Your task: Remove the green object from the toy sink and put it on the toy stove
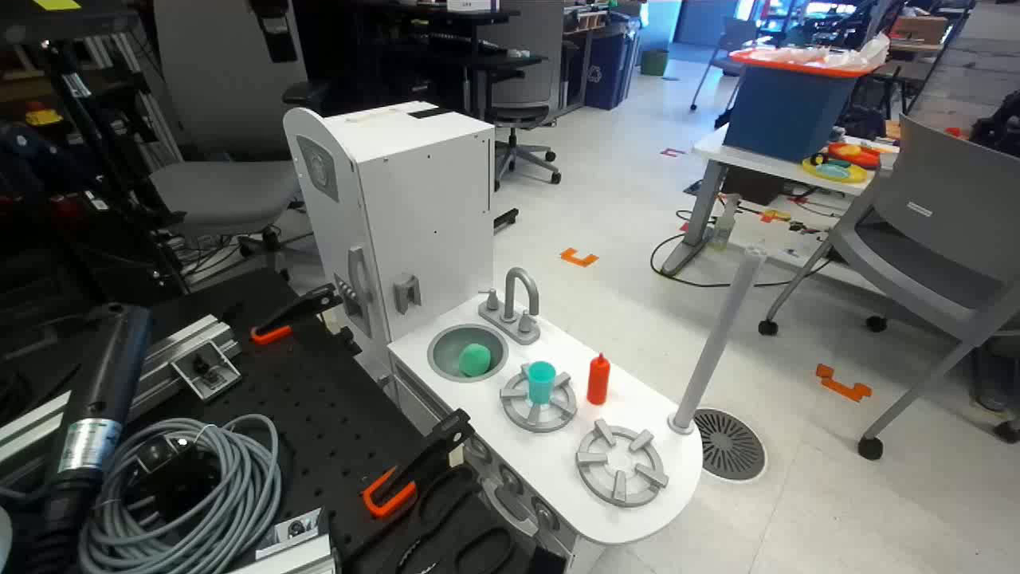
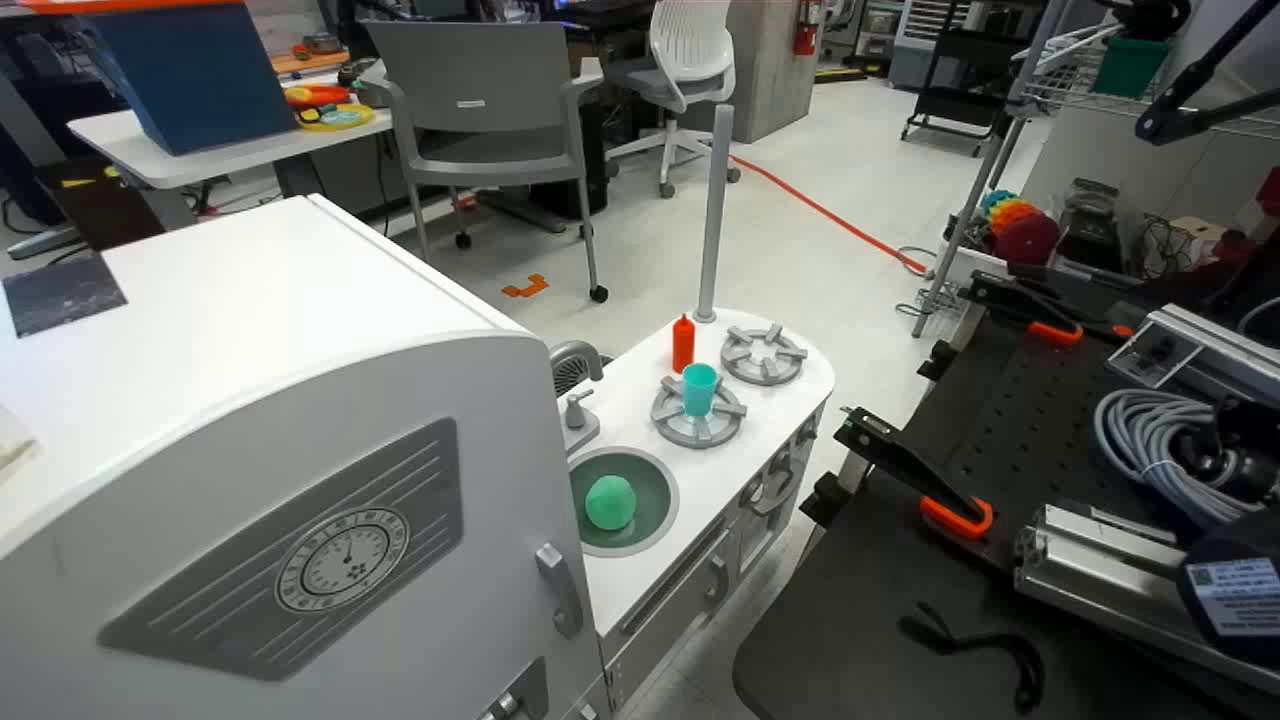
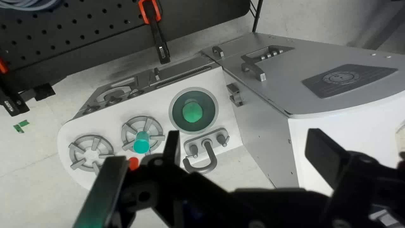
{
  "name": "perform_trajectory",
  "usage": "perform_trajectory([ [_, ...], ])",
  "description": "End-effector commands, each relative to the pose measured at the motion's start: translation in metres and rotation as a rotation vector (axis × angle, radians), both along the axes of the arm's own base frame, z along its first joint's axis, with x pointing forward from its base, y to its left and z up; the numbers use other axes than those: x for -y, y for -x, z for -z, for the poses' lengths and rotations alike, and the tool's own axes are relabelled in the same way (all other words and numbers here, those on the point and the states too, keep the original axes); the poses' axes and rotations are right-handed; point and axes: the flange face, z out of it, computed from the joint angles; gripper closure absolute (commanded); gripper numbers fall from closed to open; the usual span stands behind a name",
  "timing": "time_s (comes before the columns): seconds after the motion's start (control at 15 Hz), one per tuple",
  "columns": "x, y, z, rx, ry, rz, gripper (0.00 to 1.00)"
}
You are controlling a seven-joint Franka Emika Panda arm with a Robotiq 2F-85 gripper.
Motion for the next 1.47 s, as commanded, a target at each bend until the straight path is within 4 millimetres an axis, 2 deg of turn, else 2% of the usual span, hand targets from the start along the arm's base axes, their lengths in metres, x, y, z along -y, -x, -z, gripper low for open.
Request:
perform_trajectory([
  [0.0, 0.000, 0.000, -0.001, -0.001, 0.000, 0.000, 0.00],
  [0.67, 0.000, 0.000, -0.001, -0.001, 0.000, 0.000, 0.00],
  [0.8, 0.008, -0.009, 0.010, -0.003, 0.022, -0.008, 0.00],
  [1.07, 0.025, -0.035, 0.052, -0.002, 0.040, -0.014, 0.00],
  [1.4, 0.042, -0.084, 0.134, 0.056, 0.094, -0.030, 0.00],
])
